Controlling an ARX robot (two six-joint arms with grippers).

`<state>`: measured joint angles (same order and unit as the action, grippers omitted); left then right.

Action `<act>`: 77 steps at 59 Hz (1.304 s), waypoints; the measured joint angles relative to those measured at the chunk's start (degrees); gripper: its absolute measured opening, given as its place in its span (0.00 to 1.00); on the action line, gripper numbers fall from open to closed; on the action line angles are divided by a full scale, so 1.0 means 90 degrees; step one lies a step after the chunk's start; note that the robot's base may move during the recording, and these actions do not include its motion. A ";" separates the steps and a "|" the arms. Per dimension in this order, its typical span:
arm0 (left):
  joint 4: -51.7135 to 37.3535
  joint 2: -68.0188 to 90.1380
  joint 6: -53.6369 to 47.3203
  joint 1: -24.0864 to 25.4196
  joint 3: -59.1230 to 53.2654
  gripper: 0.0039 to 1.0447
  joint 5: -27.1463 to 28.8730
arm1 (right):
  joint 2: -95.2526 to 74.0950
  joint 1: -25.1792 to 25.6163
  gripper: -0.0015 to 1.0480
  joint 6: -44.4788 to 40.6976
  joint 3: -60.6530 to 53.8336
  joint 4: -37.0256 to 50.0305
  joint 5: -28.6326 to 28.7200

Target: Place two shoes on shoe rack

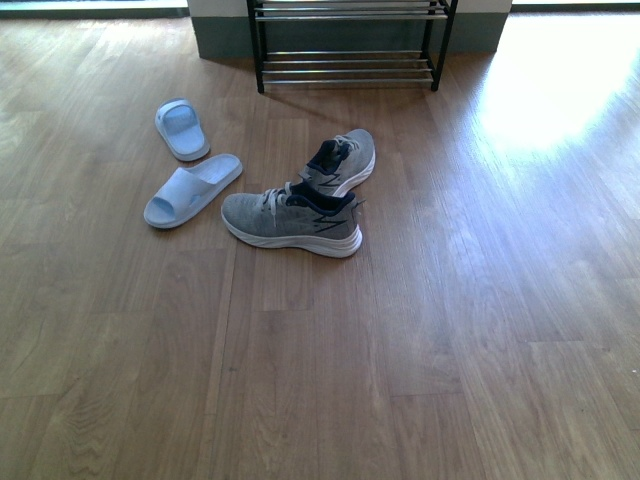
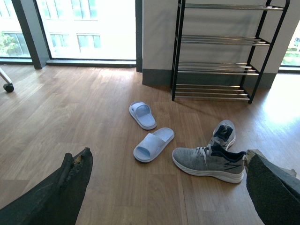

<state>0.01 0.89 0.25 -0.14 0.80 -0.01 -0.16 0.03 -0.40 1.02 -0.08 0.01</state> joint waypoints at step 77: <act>0.0000 0.0000 0.0000 0.0000 0.0000 0.91 0.0000 | -0.0002 0.0000 0.91 0.0002 0.0000 0.0000 -0.0015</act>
<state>0.01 0.89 0.25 -0.14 0.80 -0.01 -0.19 0.03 -0.38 1.02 -0.08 -0.12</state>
